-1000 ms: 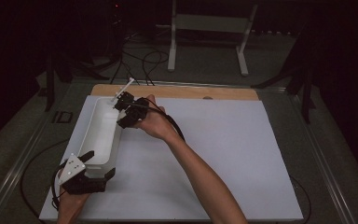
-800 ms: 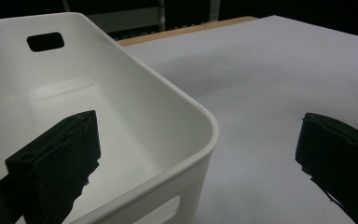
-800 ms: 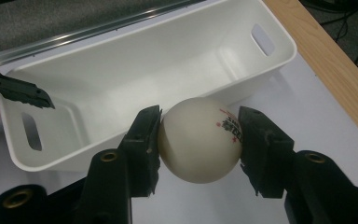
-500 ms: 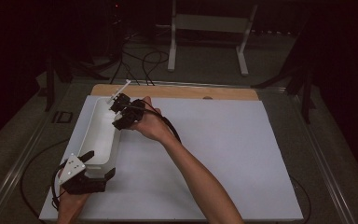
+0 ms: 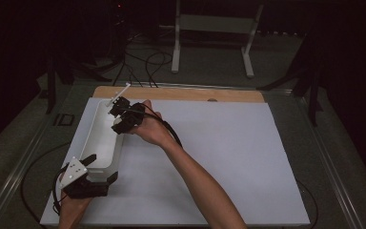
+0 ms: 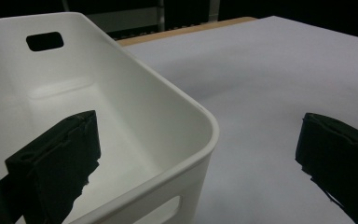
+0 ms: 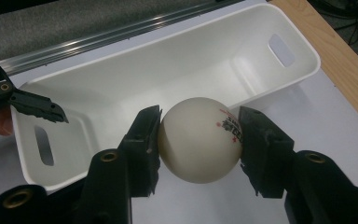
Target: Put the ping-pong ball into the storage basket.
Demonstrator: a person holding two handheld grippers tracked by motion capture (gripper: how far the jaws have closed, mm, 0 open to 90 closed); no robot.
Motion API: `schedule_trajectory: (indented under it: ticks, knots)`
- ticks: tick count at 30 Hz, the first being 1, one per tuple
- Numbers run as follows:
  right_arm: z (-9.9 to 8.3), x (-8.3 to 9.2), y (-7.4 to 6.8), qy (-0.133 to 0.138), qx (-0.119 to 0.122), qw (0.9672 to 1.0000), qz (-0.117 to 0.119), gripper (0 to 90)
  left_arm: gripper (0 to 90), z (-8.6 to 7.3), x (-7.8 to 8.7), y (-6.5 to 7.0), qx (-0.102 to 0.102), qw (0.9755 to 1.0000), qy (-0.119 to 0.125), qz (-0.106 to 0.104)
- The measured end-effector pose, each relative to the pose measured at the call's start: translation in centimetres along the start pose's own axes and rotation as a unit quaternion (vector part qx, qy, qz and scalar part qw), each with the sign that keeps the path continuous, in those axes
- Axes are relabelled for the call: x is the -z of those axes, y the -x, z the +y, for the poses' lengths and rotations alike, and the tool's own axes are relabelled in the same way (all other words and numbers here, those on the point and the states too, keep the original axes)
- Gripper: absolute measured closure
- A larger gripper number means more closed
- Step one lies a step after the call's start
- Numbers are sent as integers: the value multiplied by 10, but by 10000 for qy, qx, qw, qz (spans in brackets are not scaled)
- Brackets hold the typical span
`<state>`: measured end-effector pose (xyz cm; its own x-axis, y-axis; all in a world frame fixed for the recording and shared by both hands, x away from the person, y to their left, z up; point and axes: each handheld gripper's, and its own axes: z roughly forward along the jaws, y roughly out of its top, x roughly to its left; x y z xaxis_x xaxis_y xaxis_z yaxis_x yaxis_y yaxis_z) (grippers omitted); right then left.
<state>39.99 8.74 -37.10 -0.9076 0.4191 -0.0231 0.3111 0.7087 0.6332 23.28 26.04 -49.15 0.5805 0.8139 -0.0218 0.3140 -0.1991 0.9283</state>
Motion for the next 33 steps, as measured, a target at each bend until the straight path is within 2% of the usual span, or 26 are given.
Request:
schedule_trajectory:
  ticks: [33]
  knots:
    - [9, -13, -10, 159, 28, 9999, 56, 498, 5, 0, 0, -1, 24, 10000, 13, 2]
